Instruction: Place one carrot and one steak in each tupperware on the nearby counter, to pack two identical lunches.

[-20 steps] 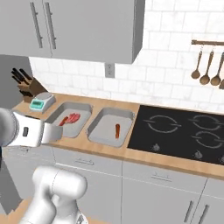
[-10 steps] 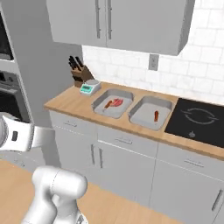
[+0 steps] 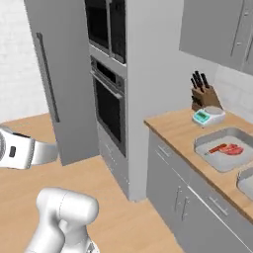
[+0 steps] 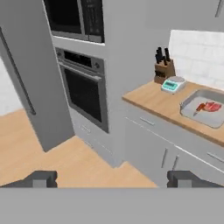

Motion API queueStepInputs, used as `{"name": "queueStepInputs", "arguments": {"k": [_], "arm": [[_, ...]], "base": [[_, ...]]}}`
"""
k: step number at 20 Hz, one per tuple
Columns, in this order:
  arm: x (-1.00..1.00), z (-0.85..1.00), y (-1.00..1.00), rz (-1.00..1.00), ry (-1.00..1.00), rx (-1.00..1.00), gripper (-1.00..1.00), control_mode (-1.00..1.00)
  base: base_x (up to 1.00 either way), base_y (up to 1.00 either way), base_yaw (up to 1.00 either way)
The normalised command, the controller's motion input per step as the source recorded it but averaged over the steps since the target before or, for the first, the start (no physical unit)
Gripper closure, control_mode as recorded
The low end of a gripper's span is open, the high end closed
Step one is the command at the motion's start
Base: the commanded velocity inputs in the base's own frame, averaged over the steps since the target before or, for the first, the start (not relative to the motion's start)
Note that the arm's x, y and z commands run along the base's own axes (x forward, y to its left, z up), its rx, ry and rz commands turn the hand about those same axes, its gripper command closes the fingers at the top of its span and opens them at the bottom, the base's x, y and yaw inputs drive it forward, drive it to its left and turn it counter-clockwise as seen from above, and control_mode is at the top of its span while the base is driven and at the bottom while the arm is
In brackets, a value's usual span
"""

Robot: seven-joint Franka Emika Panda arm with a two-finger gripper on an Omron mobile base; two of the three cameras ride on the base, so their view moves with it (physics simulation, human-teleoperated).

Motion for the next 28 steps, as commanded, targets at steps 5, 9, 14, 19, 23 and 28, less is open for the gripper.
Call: {"name": "queueStepInputs", "arguments": {"k": [5,9,14,19,23,28], "arm": [[0.0,0.0,0.0,0.0,0.0,0.0,-1.0,1.0],[0.0,0.0,0.0,0.0,0.0,0.0,-1.0,1.0],[0.0,0.0,0.0,0.0,0.0,0.0,-1.0,1.0],[0.0,0.0,0.0,0.0,0.0,0.0,-1.0,1.0],[0.0,0.0,0.0,0.0,0.0,0.0,-1.0,1.0],[0.0,0.0,0.0,0.0,0.0,0.0,-1.0,1.0]], "base": [[0.0,0.0,1.0],[0.0,0.0,1.0],[0.15,-0.01,0.96],[0.96,-0.25,0.49],[1.0,-0.81,0.27],[1.0,-0.48,0.09]]}}
